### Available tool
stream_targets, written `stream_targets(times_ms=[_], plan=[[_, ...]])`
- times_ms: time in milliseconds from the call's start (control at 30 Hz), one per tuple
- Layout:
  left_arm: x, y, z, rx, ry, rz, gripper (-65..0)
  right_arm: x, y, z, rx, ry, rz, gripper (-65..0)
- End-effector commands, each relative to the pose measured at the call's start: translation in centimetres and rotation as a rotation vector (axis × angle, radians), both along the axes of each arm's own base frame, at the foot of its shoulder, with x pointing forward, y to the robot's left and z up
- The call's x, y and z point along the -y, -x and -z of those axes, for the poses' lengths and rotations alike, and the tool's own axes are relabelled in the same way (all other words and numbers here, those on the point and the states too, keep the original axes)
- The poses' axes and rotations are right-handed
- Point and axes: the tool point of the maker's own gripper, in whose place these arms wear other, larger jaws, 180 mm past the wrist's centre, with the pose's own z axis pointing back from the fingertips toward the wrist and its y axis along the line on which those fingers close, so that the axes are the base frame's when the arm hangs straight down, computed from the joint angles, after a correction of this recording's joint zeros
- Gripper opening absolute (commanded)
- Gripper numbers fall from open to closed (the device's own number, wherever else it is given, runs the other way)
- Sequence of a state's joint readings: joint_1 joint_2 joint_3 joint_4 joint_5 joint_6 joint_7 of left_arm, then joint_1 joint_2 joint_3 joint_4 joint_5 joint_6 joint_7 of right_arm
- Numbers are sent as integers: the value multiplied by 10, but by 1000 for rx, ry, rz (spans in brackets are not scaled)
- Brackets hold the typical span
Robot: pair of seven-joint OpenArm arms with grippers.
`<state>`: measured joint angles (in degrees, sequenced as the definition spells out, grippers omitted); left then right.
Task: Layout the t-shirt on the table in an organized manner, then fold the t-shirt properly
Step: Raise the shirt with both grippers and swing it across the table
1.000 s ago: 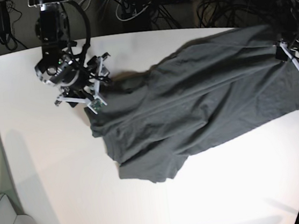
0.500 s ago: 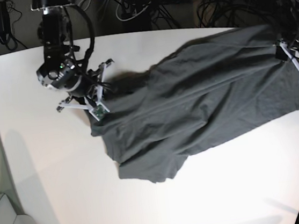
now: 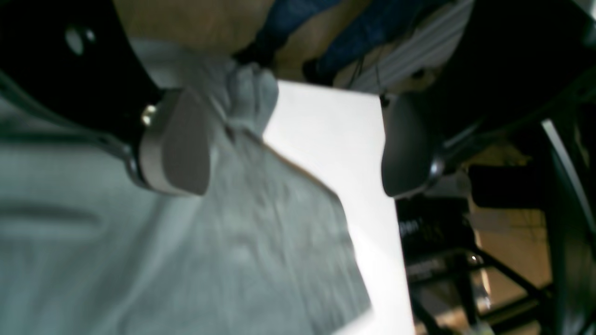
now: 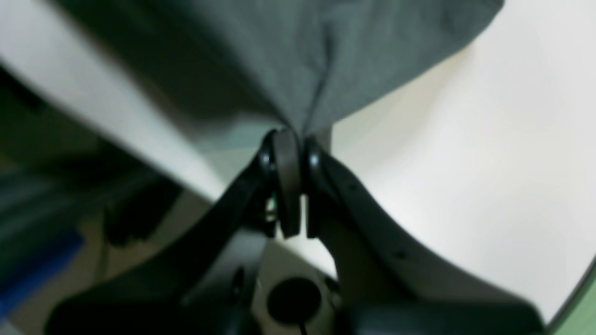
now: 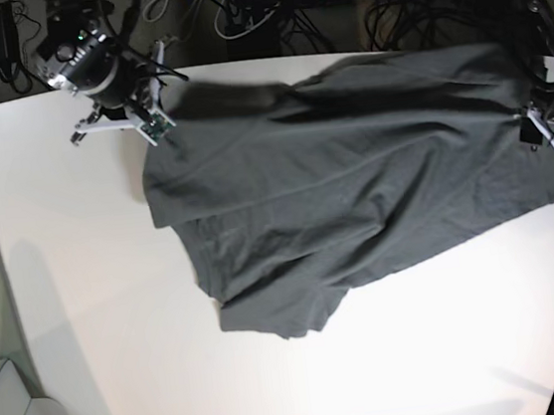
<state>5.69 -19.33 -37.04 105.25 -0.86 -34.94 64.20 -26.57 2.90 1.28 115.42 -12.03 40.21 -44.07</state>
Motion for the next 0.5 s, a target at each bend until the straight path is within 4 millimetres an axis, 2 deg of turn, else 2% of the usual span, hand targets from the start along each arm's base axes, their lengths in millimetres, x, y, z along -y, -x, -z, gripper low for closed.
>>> stream_targets(times_ms=[0,100,267,467], plan=[[-6,-8,-13,36,-23,1,-88,-2,3,-5,16,-2,-27,-650],[-10,-16,-2,23,18,-19,-88,1,24,4,-36,33,-90,-650],[-8,-31,33,-50,115,-36,-88,22,50,14,-104,104,-148,-650],[22,-44,74,-100,191,56,-88,46,82,22,-188,176,-206,-650]])
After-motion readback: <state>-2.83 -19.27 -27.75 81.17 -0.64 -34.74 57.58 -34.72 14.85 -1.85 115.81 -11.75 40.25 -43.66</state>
